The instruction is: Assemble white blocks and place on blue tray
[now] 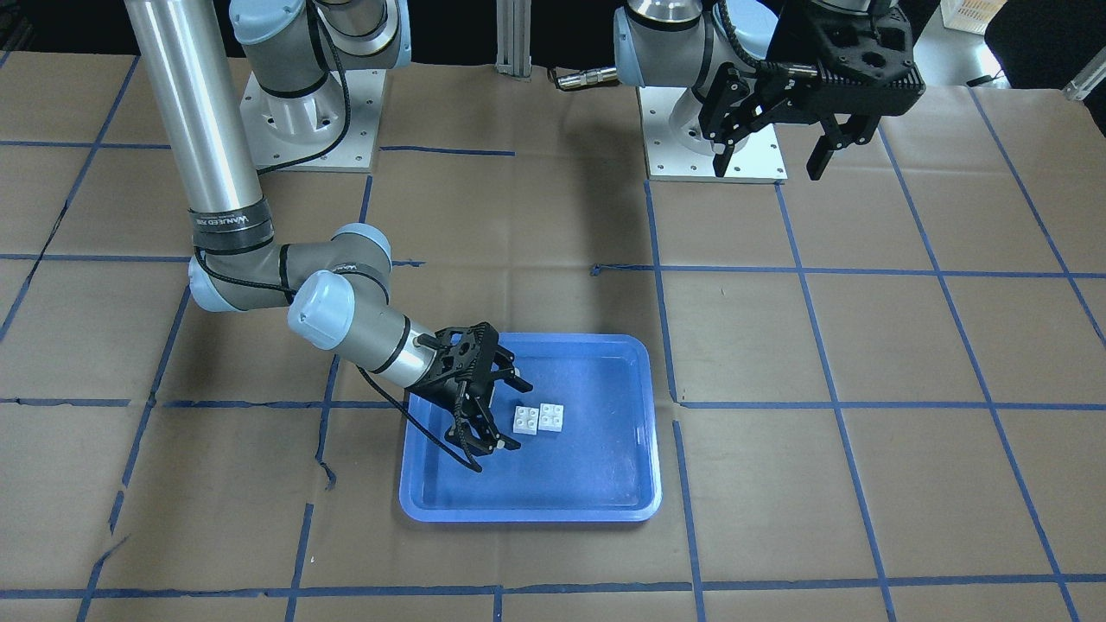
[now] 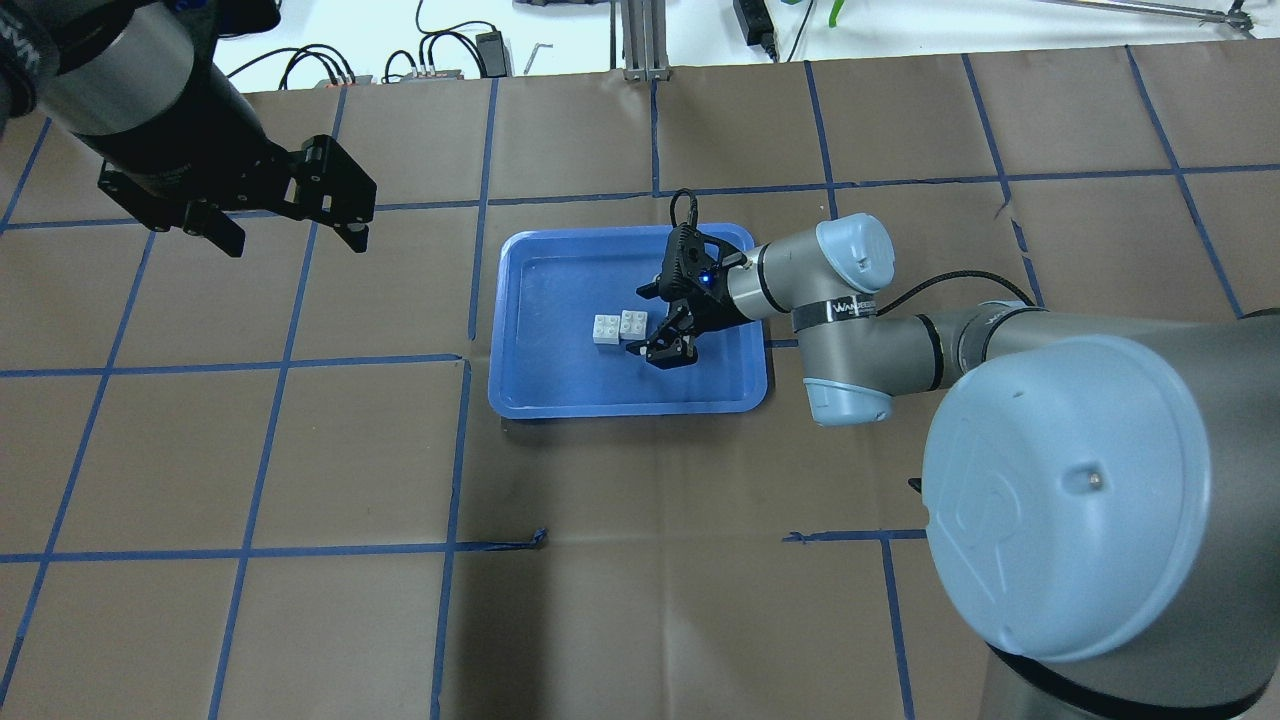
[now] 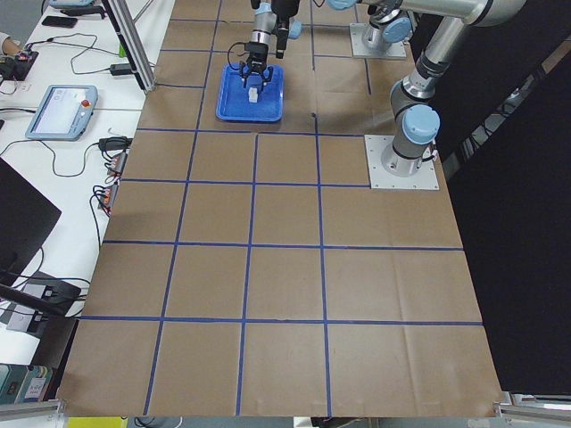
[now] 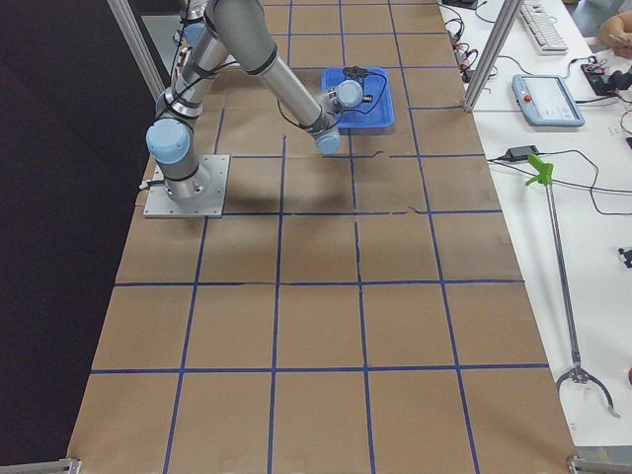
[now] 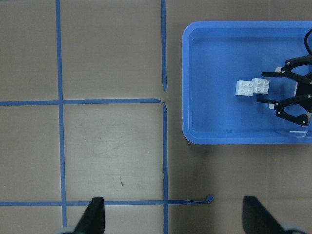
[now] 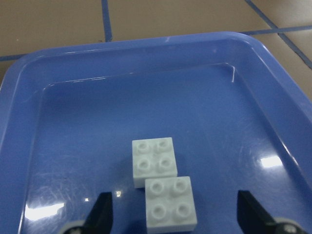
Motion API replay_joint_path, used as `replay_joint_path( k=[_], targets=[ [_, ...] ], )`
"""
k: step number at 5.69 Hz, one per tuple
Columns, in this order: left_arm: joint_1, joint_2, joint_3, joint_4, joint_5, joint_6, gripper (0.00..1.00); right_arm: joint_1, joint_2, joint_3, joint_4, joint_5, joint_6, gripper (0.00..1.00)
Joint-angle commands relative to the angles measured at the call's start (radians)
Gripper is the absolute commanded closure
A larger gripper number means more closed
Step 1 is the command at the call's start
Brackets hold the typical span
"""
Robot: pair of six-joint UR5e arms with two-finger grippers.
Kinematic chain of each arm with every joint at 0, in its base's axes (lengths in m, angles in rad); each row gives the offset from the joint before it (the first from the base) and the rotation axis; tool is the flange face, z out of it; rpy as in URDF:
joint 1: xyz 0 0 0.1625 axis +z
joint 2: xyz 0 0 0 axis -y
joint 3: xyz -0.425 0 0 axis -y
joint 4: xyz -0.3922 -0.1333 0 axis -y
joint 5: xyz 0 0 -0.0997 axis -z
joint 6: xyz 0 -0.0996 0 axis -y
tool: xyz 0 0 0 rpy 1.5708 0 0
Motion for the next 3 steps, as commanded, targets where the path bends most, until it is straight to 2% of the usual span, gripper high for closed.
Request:
replay_joint_path(
  k=[1, 2, 3],
  targets=[
    [0.0, -0.001, 0.001, 0.001, 0.001, 0.003, 0.01, -0.004, -0.022, -0.061, 0.04, -0.12, 0.113, 0.0],
    [0.0, -0.001, 0.001, 0.001, 0.001, 0.003, 0.01, -0.01, -0.087, -0.086, 0.176, -0.154, 0.173, 0.0],
    [0.0, -0.001, 0.001, 0.0, 0.001, 0.003, 0.01, -0.016, -0.184, -0.117, 0.378, -0.268, 0.175, 0.0]
  ],
)
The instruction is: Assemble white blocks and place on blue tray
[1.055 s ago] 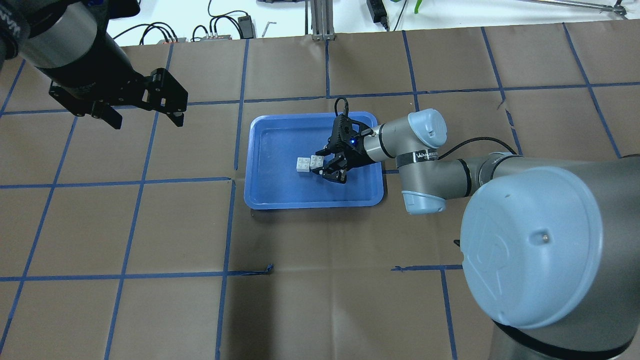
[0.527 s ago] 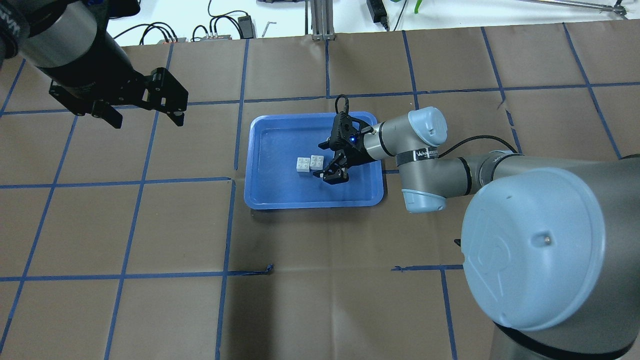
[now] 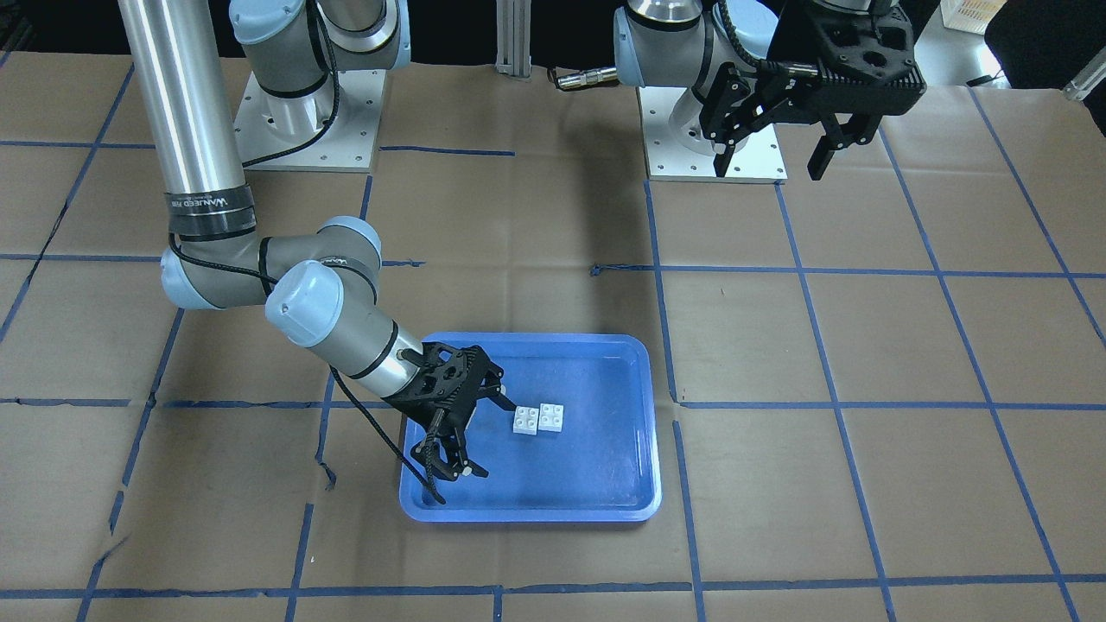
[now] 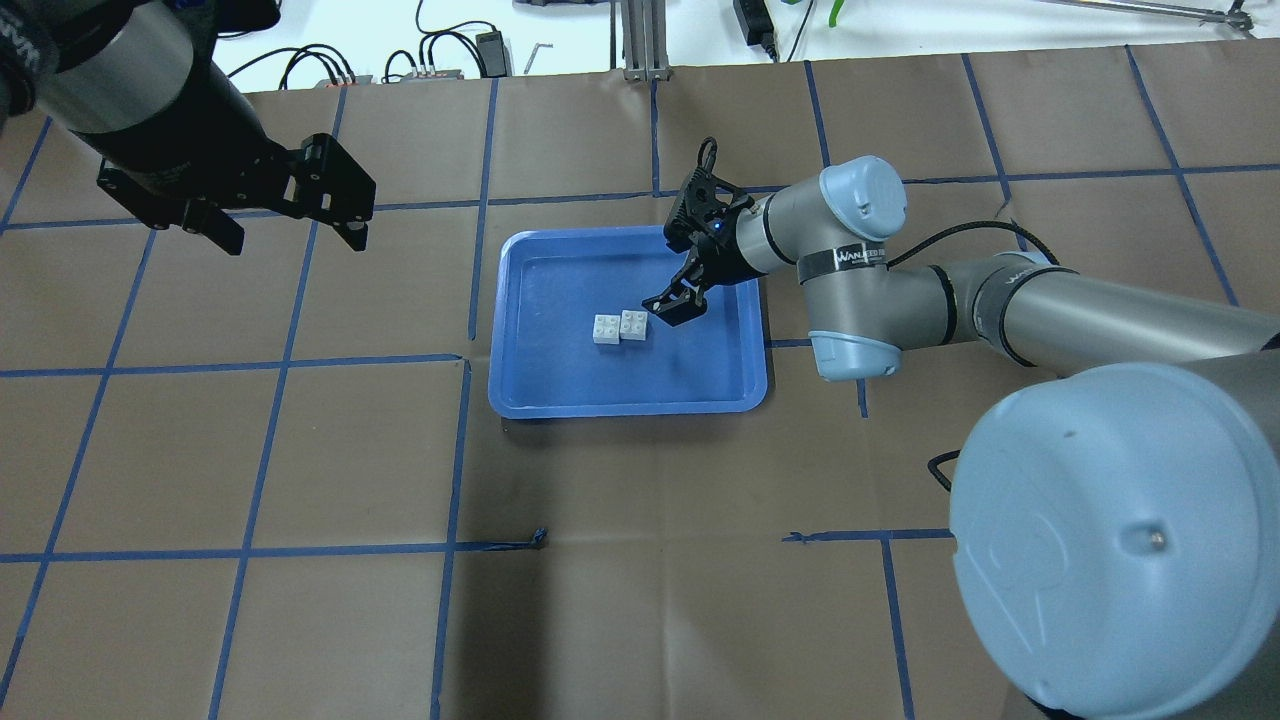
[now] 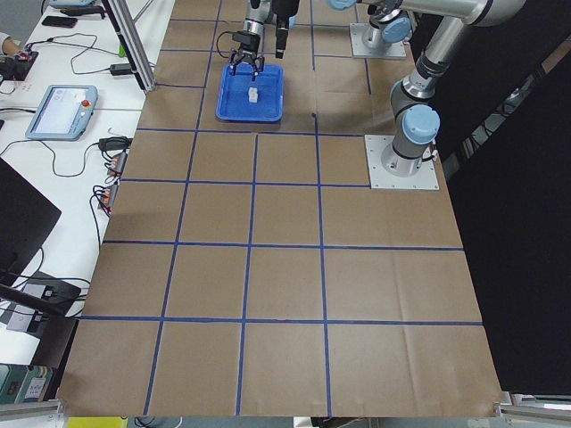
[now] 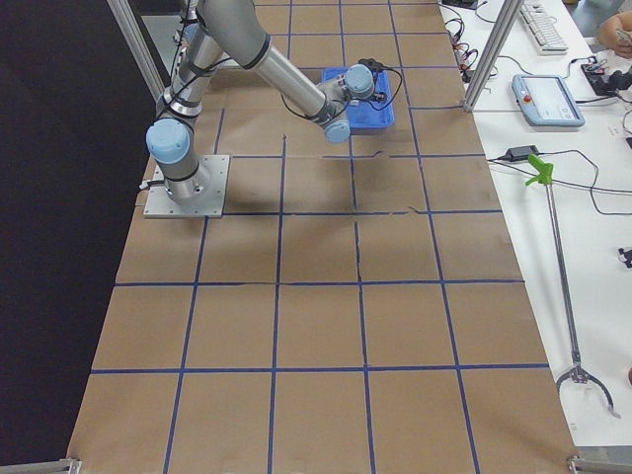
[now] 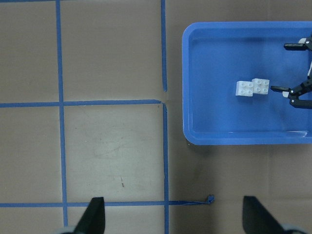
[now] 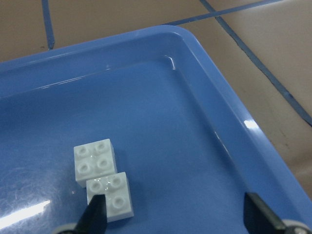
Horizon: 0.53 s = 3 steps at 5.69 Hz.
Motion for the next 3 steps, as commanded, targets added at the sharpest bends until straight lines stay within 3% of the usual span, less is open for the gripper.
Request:
replay_joint_path(
  k=[1, 3],
  targets=[
    [0.0, 0.0, 0.0, 0.0, 0.0, 0.0, 0.01, -0.021, -0.149, -0.071, 0.336, -0.211, 0.018, 0.0],
    [0.0, 0.0, 0.0, -0.001, 0.0, 0.0, 0.01, -0.093, -0.231, -0.214, 0.701, -0.342, 0.059, 0.0]
  ],
)
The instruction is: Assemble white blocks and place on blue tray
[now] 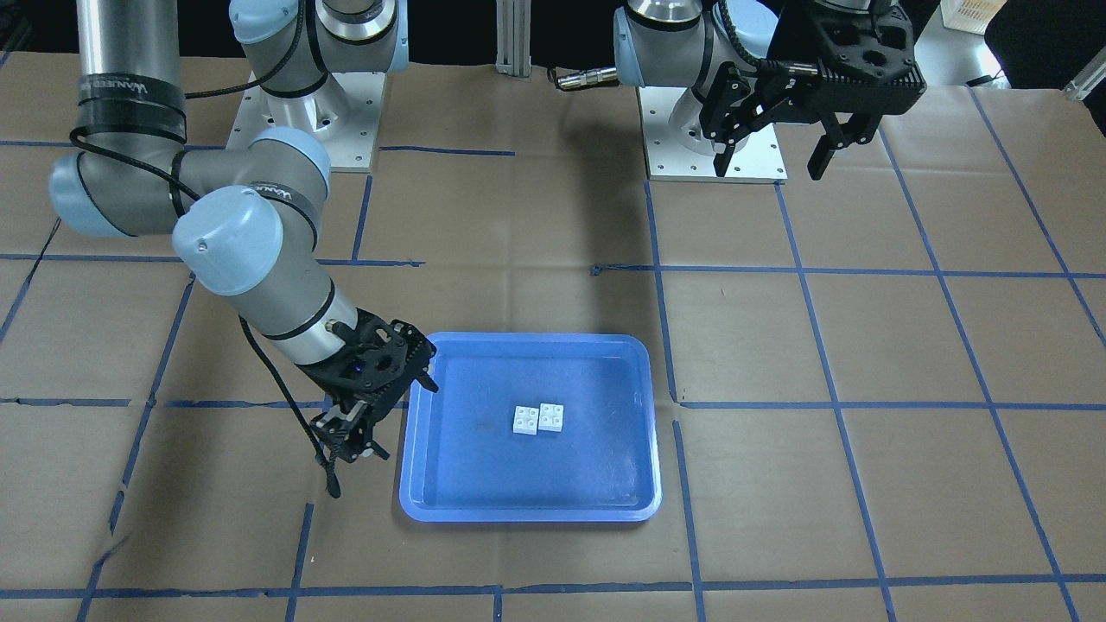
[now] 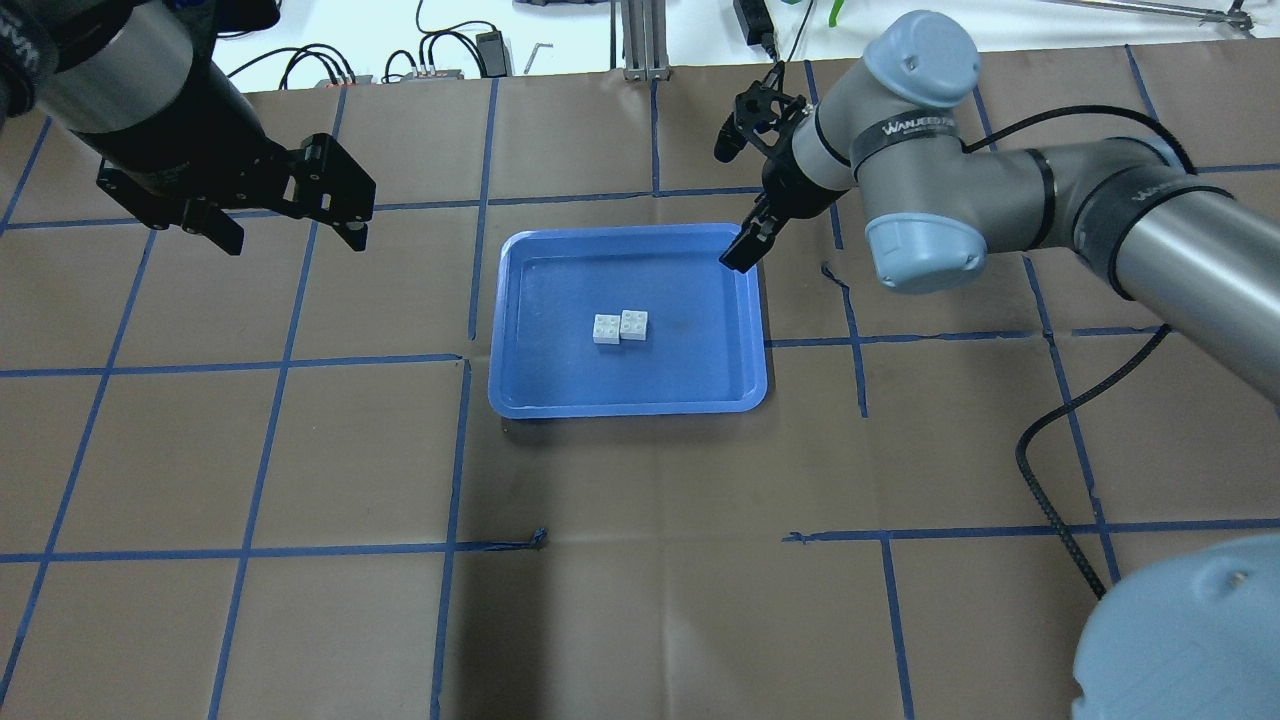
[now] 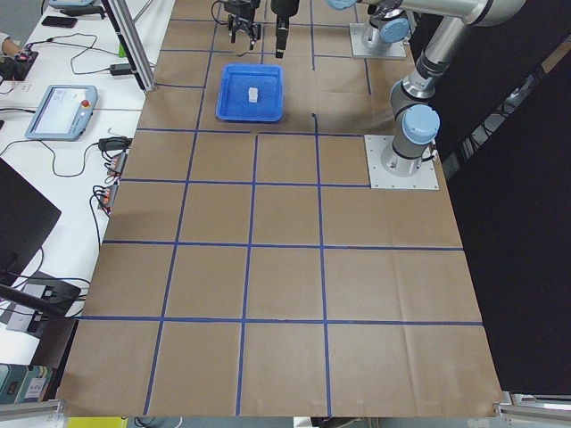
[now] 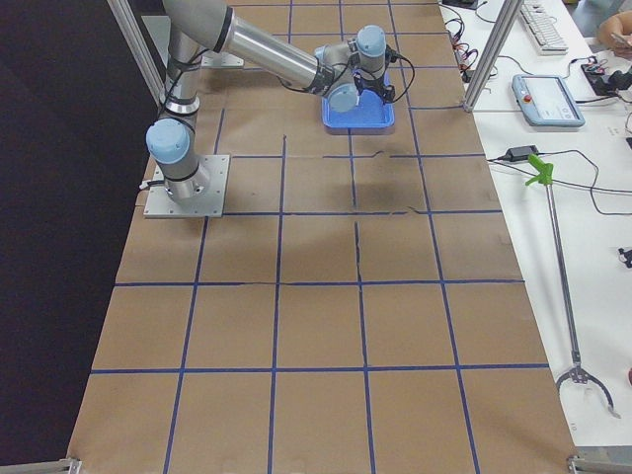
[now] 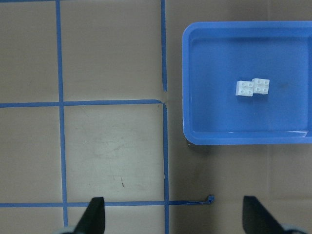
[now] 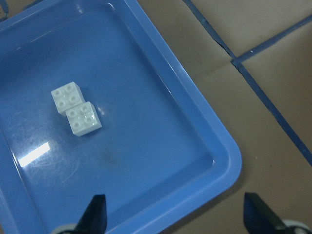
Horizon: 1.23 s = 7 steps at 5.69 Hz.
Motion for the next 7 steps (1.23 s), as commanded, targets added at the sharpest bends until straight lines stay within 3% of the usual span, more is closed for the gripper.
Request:
replay_joint_path(
  k=[1, 4, 6, 7],
  targets=[
    [0.0, 0.0, 0.0, 0.0, 0.0, 0.0, 0.01, -0.051, -0.077, -0.137, 0.356, -0.086, 0.15, 0.0],
    [0.0, 0.0, 0.0, 0.0, 0.002, 0.0, 0.01, -0.074, -0.206, -0.257, 0.736, -0.313, 0.647, 0.0],
    [0.0, 0.0, -0.002, 0.0, 0.002, 0.0, 0.01, -0.063, -0.268, -0.327, 0.856, -0.33, 0.904, 0.0],
    [0.0, 0.0, -0.002, 0.0, 0.002, 0.0, 0.01, -0.06, -0.268, -0.325, 0.857, -0.322, 0.922, 0.0]
  ],
)
